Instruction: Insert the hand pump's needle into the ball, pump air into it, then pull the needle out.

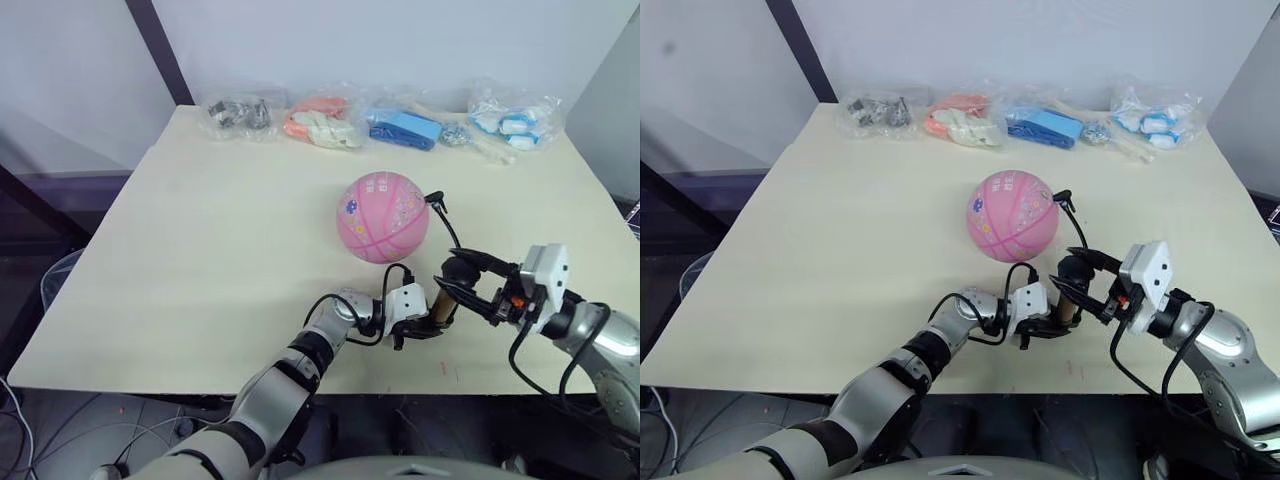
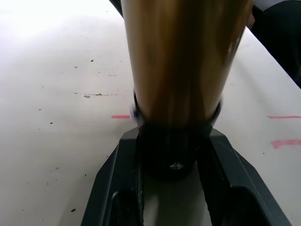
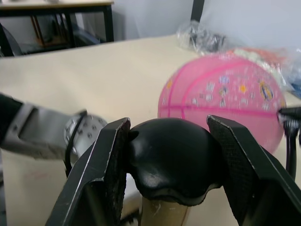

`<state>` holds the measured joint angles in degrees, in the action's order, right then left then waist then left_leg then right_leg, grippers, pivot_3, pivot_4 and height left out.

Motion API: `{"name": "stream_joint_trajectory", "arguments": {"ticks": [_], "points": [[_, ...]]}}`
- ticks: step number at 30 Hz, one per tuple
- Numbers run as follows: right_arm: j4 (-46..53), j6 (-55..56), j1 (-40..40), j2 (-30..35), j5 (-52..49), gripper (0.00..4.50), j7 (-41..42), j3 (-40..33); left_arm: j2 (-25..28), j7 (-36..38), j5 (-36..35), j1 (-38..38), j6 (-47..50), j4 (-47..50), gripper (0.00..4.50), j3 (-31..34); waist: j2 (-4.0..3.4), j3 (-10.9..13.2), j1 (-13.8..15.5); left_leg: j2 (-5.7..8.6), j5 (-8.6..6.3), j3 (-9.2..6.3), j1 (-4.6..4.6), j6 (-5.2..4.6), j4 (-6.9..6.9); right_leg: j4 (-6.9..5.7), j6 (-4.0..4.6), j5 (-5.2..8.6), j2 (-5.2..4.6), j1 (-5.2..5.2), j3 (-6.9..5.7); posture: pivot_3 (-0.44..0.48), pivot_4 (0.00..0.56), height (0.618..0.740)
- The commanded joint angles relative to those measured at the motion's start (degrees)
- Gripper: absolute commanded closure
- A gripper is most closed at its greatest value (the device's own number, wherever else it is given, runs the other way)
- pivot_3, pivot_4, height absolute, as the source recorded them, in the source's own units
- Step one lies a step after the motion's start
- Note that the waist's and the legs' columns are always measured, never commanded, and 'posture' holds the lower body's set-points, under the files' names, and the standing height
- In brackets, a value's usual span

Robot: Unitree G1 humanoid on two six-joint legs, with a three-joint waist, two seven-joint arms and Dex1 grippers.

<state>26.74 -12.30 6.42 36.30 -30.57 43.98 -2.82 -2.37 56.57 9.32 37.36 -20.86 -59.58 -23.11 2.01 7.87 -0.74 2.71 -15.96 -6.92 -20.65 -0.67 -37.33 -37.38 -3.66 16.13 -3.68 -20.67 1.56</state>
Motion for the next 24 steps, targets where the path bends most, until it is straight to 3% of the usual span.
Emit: {"name": "stream_joint_trajectory", "arguments": {"ticks": [1,5,14,24], "points": [[-3.27,-1.01,2.80,-0.38,2.82,2.38,1.84,3.95,1.87,-0.12,2.86,-1.88,2.68,-4.09,3.42,-1.46,0.00,-0.03,-0.01,0.00,0.00,0.01,0.02,0.00,0.00,-0.01,0.00,0.00,0.01,0.00,0.02,0.000,0.150,0.740],[0.65,-2.55,1.19,-0.93,-2.64,2.38,1.67,0.11,1.90,-0.04,2.83,-1.88,2.66,-4.08,3.42,-1.46,-0.01,-0.02,0.01,-0.01,-0.01,0.05,0.01,0.00,0.01,-0.01,0.00,0.00,0.02,-0.03,0.09,0.000,0.150,0.740],[6.86,-12.72,-5.95,8.87,-18.97,2.38,1.73,-16.91,1.83,0.08,2.79,-1.87,2.57,-4.28,3.42,-1.49,-0.15,0.22,0.34,0.16,-0.12,0.76,-0.32,-0.22,-0.03,-0.26,-0.26,-0.17,0.04,-0.83,1.22,0.000,0.150,0.740],[6.21,-19.74,-13.49,15.94,-30.00,2.38,-1.13,-27.81,1.92,0.21,2.82,-1.95,2.44,-4.35,3.42,-1.69,0.07,0.43,0.62,0.14,-0.38,1.74,-0.25,-0.67,-0.09,-0.24,-0.62,-0.38,0.06,-1.11,2.31,0.000,0.150,0.740]]}}
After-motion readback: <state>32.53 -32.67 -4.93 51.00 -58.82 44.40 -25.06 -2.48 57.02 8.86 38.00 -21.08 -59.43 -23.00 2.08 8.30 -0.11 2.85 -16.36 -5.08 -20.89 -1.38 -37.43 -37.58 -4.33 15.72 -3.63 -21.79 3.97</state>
